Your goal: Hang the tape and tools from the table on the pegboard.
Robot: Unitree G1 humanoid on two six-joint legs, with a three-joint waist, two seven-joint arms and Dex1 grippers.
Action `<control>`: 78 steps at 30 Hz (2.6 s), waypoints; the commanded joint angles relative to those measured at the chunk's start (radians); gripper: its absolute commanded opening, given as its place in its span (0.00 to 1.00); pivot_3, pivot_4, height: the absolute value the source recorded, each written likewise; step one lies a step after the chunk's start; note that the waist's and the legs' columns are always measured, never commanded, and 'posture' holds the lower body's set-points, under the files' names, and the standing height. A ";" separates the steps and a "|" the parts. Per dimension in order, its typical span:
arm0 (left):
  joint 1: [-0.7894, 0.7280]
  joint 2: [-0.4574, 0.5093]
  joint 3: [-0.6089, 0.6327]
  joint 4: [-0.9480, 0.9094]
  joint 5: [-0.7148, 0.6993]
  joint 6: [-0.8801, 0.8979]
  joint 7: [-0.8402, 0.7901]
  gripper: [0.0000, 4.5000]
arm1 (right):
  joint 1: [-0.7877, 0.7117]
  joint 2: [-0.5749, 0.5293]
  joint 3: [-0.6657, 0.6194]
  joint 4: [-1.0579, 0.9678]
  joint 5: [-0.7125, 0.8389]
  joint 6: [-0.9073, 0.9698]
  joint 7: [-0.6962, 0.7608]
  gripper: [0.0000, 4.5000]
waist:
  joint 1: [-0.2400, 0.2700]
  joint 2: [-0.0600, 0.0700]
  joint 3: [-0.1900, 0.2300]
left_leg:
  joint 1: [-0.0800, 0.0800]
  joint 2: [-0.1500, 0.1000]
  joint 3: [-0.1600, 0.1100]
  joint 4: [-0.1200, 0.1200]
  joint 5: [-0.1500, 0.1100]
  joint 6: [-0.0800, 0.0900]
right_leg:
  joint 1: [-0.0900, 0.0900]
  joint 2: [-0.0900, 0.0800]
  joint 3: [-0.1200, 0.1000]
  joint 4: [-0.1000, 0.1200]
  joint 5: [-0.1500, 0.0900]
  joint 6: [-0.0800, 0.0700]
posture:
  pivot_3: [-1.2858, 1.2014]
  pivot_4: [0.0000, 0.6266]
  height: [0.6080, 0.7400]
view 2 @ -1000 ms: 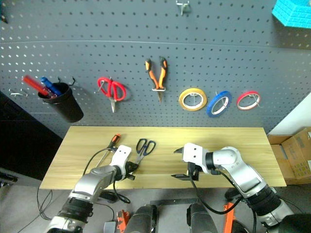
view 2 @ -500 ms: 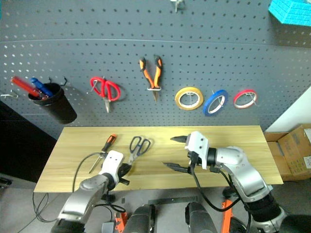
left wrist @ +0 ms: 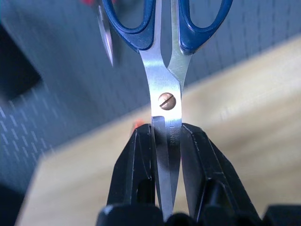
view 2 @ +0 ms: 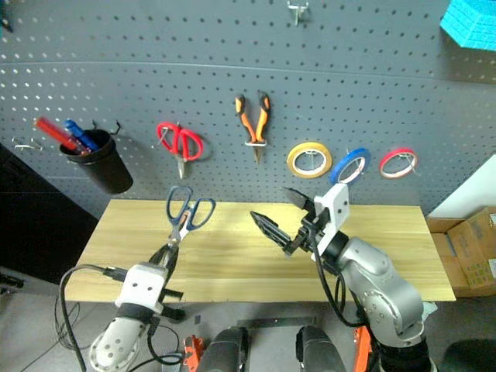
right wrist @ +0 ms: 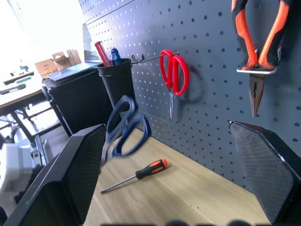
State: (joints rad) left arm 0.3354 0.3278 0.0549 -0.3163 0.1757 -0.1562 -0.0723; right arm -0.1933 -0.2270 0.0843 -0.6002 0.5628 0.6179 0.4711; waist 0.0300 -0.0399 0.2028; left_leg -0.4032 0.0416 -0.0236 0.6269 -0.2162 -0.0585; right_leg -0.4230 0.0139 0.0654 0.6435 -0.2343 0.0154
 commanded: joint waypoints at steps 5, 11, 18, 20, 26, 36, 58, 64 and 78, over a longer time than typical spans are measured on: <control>-0.210 0.026 0.084 0.107 -0.012 -0.040 0.024 0.11 | -0.053 -0.007 0.000 0.045 -0.036 -0.076 0.007 1.00 | -0.001 -0.003 -0.011 | 0.001 -0.005 -0.001 -0.001 0.000 0.000 | 0.000 0.002 -0.002 0.002 0.003 0.006 | 0.59 0.15 1.00; -0.306 0.048 0.115 0.175 -0.036 -0.050 0.010 0.11 | -0.053 -0.006 -0.001 0.051 -0.059 -0.098 -0.004 1.00 | -0.004 -0.007 -0.024 | 0.001 -0.005 -0.001 0.000 0.000 0.000 | 0.000 0.003 -0.002 0.003 0.004 0.007 | 0.58 0.14 1.00; -0.329 0.042 0.112 0.174 -0.041 -0.041 -0.004 0.11 | -0.049 -0.005 -0.008 0.048 -0.075 -0.098 -0.023 1.00 | -0.004 -0.007 -0.038 | 0.003 -0.006 0.000 0.001 0.000 0.000 | 0.002 0.002 -0.001 0.004 0.005 0.008 | 0.58 0.13 1.00; -0.333 0.040 0.111 0.176 -0.046 -0.036 -0.011 0.11 | -0.051 -0.006 -0.009 0.048 -0.076 -0.096 -0.028 1.00 | -0.004 -0.008 -0.041 | 0.003 -0.006 0.000 0.001 0.000 0.000 | 0.002 0.002 -0.001 0.005 0.005 0.008 | 0.58 0.13 1.00; -0.355 0.034 0.107 0.184 -0.073 -0.009 -0.033 0.11 | -0.049 -0.011 -0.014 0.049 -0.082 -0.093 -0.045 1.00 | -0.004 -0.008 -0.049 | 0.003 -0.007 0.000 0.002 0.000 0.000 | 0.003 0.002 -0.001 0.005 0.005 0.008 | 0.58 0.13 1.00; -0.382 0.021 0.120 0.219 -0.118 0.049 -0.049 0.11 | -0.042 -0.019 -0.017 0.046 -0.086 -0.089 -0.061 1.00 | -0.004 -0.007 -0.057 | 0.004 -0.007 0.000 0.003 0.000 0.001 | 0.003 0.002 0.000 0.007 0.005 0.008 | 0.58 0.13 1.00; -0.498 0.017 0.127 0.242 -0.185 0.246 -0.097 0.69 | -0.025 -0.036 -0.019 0.031 -0.080 -0.074 -0.082 1.00 | -0.006 -0.007 -0.058 | 0.005 -0.009 -0.001 0.004 0.001 0.002 | 0.003 0.002 0.001 0.010 0.005 0.008 | 0.57 0.17 1.00; -0.458 0.035 0.149 0.235 -0.188 0.318 -0.093 1.00 | -0.010 -0.070 0.002 0.013 -0.068 -0.040 -0.052 1.00 | -0.007 -0.007 -0.058 | 0.006 -0.009 -0.001 0.004 0.001 0.002 | 0.003 0.002 0.001 0.013 0.005 0.008 | 0.57 0.19 1.00; -0.628 0.242 0.175 0.790 -0.227 0.403 -0.296 1.00 | -0.305 0.117 0.348 0.383 -0.241 -0.062 0.040 1.00 | -0.007 -0.003 -0.003 | 0.012 -0.008 -0.003 0.003 0.003 0.004 | 0.002 0.003 -0.002 0.019 -0.001 -0.001 | 0.57 0.40 1.00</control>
State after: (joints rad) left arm -0.2367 0.5414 0.2302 0.3934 -0.0407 0.2728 -0.3259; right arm -0.4643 -0.1402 0.4353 -0.2605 0.3371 0.5728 0.5332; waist 0.0232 -0.0425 0.1999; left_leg -0.3933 0.0337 -0.0280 0.6302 -0.2122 -0.0529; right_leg -0.4222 0.0165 0.0622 0.6624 -0.2351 0.0139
